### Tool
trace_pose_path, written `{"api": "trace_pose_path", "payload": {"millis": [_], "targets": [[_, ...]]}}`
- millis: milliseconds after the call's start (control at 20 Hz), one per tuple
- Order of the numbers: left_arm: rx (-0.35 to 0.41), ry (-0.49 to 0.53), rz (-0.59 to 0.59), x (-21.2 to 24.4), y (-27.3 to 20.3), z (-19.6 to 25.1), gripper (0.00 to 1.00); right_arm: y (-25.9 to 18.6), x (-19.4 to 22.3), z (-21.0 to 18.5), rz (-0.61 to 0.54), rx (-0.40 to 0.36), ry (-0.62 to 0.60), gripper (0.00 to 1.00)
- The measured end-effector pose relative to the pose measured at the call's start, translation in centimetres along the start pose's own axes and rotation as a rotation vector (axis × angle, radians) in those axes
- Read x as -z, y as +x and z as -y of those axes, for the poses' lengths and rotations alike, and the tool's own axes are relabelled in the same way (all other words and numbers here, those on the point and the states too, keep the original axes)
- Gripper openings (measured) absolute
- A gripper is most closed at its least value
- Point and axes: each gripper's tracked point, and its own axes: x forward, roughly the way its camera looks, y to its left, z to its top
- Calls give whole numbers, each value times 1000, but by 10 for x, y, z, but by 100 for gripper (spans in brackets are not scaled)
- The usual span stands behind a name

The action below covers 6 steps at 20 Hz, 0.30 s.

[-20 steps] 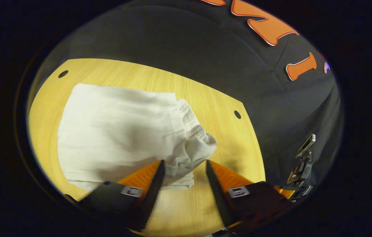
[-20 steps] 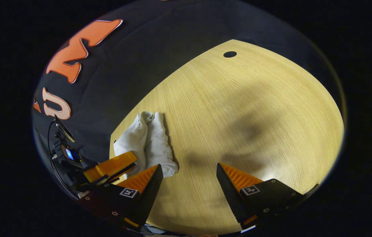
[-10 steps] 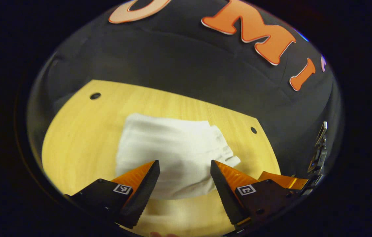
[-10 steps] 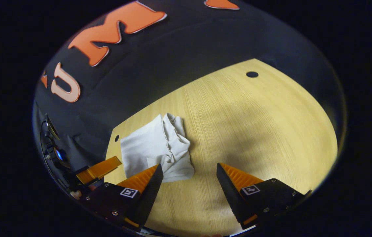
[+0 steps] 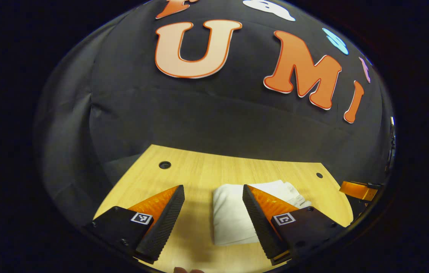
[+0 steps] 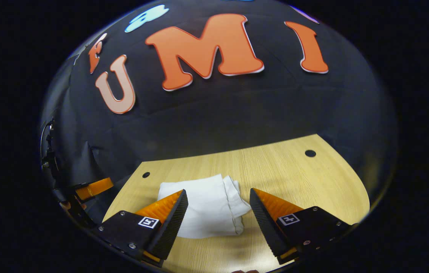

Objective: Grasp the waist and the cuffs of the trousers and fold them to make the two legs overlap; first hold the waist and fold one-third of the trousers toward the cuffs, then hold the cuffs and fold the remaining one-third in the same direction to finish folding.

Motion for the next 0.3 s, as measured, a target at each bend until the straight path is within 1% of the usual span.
{"api": "trace_pose_path", "payload": {"millis": [150,300], "targets": [[4,12,127,-37,-24,-25,100,-13,-18,-21,103,-13,-35,98],[-17,46,245,-67,-47,-45,99,-28,-29,-40,181,-10,-85,98]]}}
